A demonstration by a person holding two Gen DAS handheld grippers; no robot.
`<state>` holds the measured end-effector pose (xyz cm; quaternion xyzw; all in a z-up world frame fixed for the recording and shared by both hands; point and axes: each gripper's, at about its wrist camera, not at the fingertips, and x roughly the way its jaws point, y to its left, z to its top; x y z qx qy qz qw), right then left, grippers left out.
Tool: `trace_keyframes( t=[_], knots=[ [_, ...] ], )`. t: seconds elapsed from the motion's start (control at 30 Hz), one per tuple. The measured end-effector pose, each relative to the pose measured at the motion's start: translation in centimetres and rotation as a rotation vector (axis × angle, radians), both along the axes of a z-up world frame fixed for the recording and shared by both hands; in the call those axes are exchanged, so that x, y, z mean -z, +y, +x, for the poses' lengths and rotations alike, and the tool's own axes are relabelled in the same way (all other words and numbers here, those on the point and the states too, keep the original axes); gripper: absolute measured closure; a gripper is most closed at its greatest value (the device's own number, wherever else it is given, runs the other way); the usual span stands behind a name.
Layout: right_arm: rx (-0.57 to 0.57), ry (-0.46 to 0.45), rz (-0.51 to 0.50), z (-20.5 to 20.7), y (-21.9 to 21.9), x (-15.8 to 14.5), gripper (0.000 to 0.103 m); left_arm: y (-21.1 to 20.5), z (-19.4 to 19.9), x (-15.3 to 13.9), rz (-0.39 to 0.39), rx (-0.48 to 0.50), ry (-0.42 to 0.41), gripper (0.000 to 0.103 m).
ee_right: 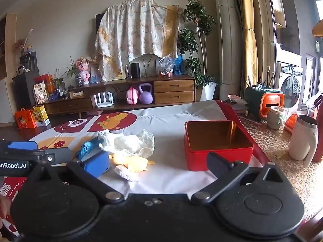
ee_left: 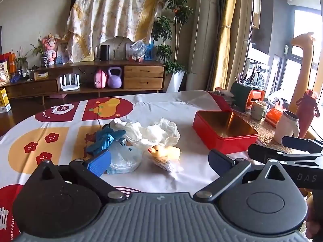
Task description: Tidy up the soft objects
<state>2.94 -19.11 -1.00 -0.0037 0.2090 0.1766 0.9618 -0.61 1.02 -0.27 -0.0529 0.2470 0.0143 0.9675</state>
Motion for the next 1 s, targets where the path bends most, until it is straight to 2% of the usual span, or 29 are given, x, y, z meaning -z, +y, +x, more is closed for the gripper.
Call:
trace_keyframes(
  t=[0.2,1.0],
  knots=[
    [-0.006,-0.009,-0.003,-0.17,0.06,-0.16,0.000,0.08,-0.24,-0.14,0.026,-0.030,-0.028,0.000],
    [-0.020,-0.016,-0.008,-0.75,0.60,-0.74,0.000,0.22,-0.72,0.18,0.007,-0.041,-0.025,0.000]
  ],
)
